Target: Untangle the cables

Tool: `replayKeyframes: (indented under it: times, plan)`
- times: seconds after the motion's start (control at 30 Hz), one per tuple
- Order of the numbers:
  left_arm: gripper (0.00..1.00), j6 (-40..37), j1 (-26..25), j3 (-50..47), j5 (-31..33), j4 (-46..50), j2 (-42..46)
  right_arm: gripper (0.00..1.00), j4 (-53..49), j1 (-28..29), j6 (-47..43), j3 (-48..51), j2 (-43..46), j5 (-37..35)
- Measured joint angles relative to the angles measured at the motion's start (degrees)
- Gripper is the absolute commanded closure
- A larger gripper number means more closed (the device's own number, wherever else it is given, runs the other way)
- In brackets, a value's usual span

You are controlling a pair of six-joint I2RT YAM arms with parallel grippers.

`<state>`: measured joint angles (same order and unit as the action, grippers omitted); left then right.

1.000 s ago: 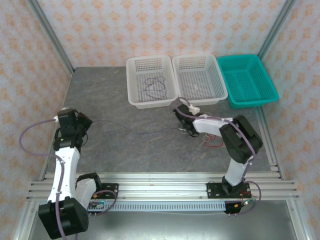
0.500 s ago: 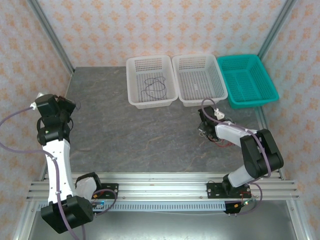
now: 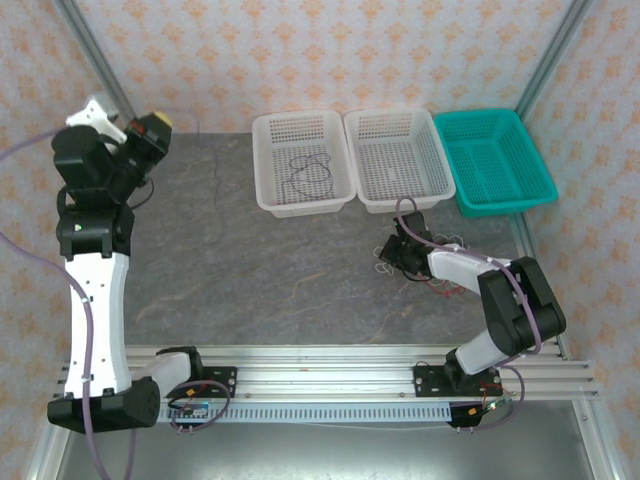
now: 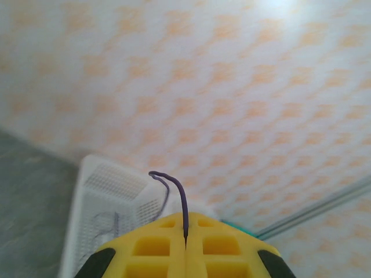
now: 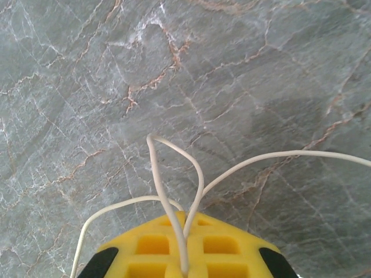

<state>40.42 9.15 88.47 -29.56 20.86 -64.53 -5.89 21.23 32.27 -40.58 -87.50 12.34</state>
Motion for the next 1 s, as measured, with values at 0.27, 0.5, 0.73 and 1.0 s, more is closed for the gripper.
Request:
replayKeyframes:
  times: [0.27, 0.5, 0.73, 1.0]
  plan:
    - [1.00, -0.9, -9.2, 28.3, 1.3, -3.4, -16.1, 1.00, 0.3, 0.5, 0.0, 0.0, -0.1, 0.6]
    - [1.00, -3.4, -13.7, 50.6, 1.9, -1.6, -35.5, 1.00, 0.3, 0.8, 0.0, 1.0, 2.0, 0.5]
    - [1.00, -5.6, -14.4, 52.0, 2.8, 2.5, -47.7, 1.00, -0.3, 0.9, -0.4, 1.8, 4.2, 0.5]
    - [1.00, -11.1, -18.5, 30.4, 4.9, 3.9, -50.7, 1.00, -0.6, 0.9, -0.9, 2.1, 5.0, 0.3]
